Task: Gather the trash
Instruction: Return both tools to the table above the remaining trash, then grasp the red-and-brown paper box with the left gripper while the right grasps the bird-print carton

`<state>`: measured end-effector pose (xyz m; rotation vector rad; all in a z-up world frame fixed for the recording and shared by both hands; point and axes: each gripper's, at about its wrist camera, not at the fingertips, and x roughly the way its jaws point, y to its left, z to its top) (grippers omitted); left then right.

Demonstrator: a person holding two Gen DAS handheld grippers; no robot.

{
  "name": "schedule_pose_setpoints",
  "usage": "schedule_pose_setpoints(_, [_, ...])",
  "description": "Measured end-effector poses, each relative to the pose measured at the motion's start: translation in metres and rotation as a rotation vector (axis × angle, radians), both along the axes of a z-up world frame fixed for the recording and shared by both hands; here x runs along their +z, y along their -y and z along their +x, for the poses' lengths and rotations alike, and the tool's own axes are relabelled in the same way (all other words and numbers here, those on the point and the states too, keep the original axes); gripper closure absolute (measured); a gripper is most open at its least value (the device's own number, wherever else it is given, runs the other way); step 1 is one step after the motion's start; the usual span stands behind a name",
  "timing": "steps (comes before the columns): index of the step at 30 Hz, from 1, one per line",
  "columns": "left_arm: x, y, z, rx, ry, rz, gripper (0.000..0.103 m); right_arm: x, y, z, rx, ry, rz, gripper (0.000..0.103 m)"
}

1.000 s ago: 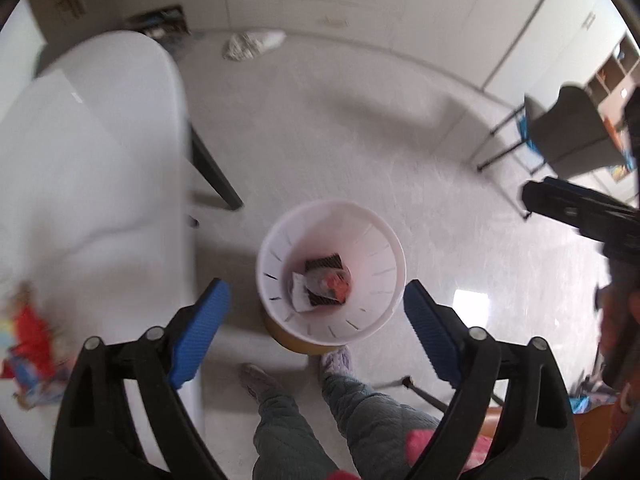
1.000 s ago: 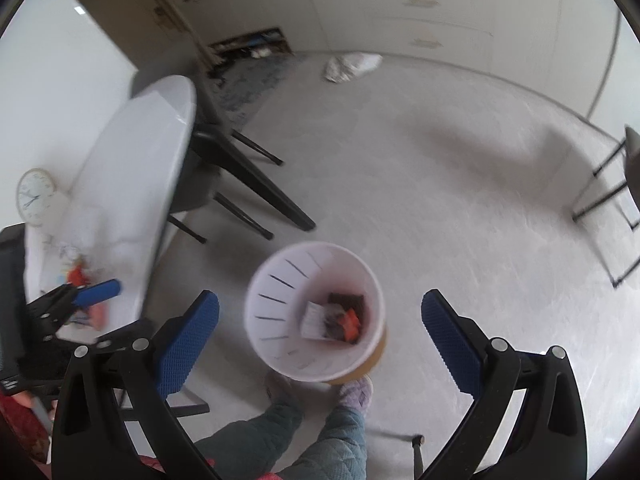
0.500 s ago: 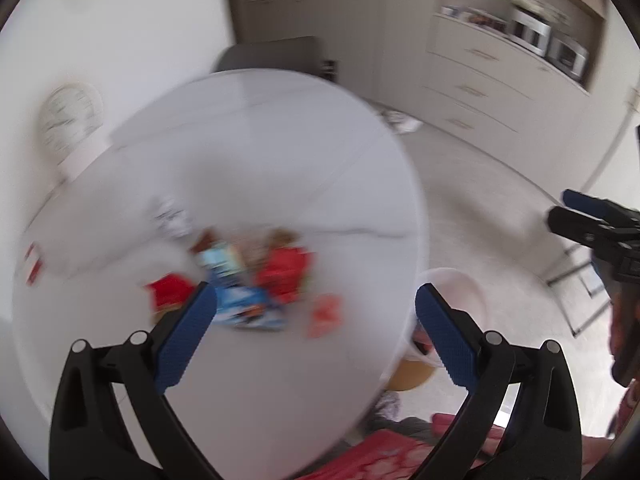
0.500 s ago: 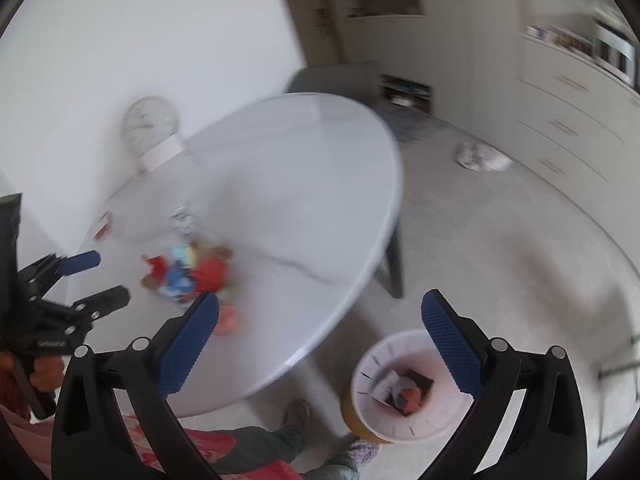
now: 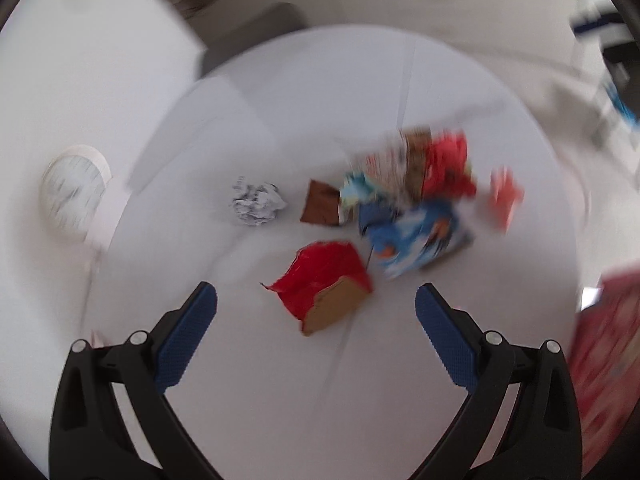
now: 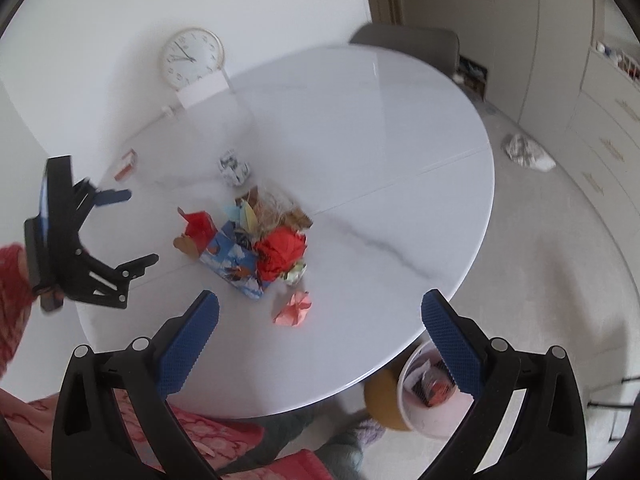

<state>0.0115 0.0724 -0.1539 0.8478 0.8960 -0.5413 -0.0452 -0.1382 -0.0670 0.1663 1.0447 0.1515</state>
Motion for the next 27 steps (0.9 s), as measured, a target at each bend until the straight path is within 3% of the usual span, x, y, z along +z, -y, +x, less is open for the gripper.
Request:
schedule_pose_setpoints(8, [-0.052,-0.004,0.048,-0.295,-0.152,0.066,0.008,-0.026,-0.015,0.015,-0.126,-0.141,0.02,0.003])
schedule_pose_setpoints(13, [-0.072,-0.002,0.06,-0.405,-0.205,0.07,0.008,-0.034,-0.018,0.023,-0.216,-0.174,0.058,0.003])
schedule_pose_setpoints(20, [-0.075,-0.008,0.075,-0.415,-0.26,-0.014,0.033,-0.044,-0.024,0.04,-0.263,-0.21,0.073,0.003])
schedule_pose_setpoints(24, [-0.081,-0.014,0.082,-0.363,-0.279,-0.057,0.058,-0.055,-0.032,0.053,-0.233,-0.224,0.102,0.003])
schedule_pose_setpoints(27, [-0.082,-0.021,0.087,-0.294,-0.289,-0.122,0.063,-0.066,-0.043,0.064,-0.18,-0.235,0.092,0.003])
